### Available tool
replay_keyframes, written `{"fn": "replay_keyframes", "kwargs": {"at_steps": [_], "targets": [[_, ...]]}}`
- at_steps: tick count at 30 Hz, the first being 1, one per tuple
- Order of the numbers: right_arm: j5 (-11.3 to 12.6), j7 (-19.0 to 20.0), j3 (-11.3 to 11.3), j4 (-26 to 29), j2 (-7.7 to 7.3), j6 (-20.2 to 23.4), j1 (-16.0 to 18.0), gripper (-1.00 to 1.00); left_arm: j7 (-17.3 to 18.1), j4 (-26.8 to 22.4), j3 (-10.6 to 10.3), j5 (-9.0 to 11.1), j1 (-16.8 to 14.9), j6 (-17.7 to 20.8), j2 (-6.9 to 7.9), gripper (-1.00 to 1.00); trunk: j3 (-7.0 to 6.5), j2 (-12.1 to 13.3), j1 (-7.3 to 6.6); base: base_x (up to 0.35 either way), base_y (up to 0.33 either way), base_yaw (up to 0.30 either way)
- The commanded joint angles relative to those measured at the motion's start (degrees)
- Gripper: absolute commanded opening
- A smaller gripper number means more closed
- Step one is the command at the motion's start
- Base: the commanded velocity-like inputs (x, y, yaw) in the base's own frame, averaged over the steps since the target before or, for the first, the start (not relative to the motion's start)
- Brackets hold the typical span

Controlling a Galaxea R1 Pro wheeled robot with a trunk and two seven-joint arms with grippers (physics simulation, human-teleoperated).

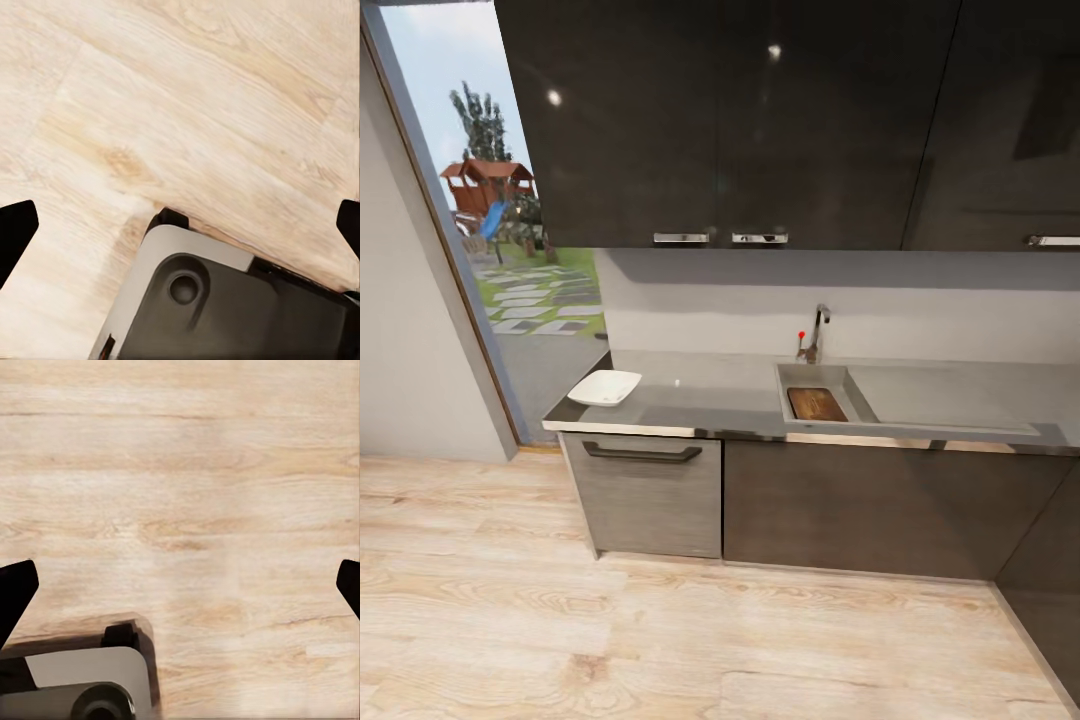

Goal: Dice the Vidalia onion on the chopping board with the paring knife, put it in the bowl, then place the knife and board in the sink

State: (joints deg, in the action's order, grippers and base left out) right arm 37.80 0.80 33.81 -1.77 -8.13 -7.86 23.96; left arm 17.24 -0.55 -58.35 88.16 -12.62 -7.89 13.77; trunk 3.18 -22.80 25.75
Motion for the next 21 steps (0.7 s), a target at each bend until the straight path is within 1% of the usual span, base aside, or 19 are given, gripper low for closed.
{"fn": "replay_keyframes", "kwargs": {"at_steps": [1, 3, 5, 15, 18, 21], "targets": [[0.4, 0.1, 0.5, -0.2, 0.04, -0.2, 0.0, 1.00, 0.0, 0.0, -0.4, 0.2, 0.0, -0.1, -0.69, 1.00, 0.13, -0.1, 0.03, 0.000, 0.000, 0.000], [0.4, 0.1, 0.5, -0.2, 0.04, 0.0, -0.1, 1.00, -0.1, 0.1, -0.4, -0.3, 0.0, -0.1, -1.51, 1.00, 0.13, -0.1, 0.03, 0.000, 0.000, 0.000], [0.4, 0.1, 0.5, -0.2, 0.05, 0.1, -0.2, 1.00, -0.2, 0.1, -0.4, -0.5, 0.0, -0.1, -1.83, 1.00, 0.13, -0.1, 0.03, 0.000, 0.000, 0.000], [0.2, 0.2, 0.6, -0.1, 0.23, 0.6, -0.2, 1.00, -0.3, 0.0, -0.4, -0.7, 0.0, -0.4, -2.16, 1.00, 0.13, -0.1, 0.03, 0.000, 0.000, 0.000], [0.3, 0.2, 0.5, -0.1, 1.01, 0.6, -0.2, 1.00, -0.2, -0.2, -0.4, -0.7, 0.0, -0.5, -2.42, 1.00, 0.13, -0.1, 0.03, 0.000, 0.000, 0.000], [0.2, 0.2, 0.5, -0.1, 1.81, 0.6, -0.2, 1.00, -0.2, -0.2, -0.3, -0.7, 0.0, -0.5, -3.57, 1.00, 0.13, -0.1, 0.03, 0.000, 0.000, 0.000]]}}
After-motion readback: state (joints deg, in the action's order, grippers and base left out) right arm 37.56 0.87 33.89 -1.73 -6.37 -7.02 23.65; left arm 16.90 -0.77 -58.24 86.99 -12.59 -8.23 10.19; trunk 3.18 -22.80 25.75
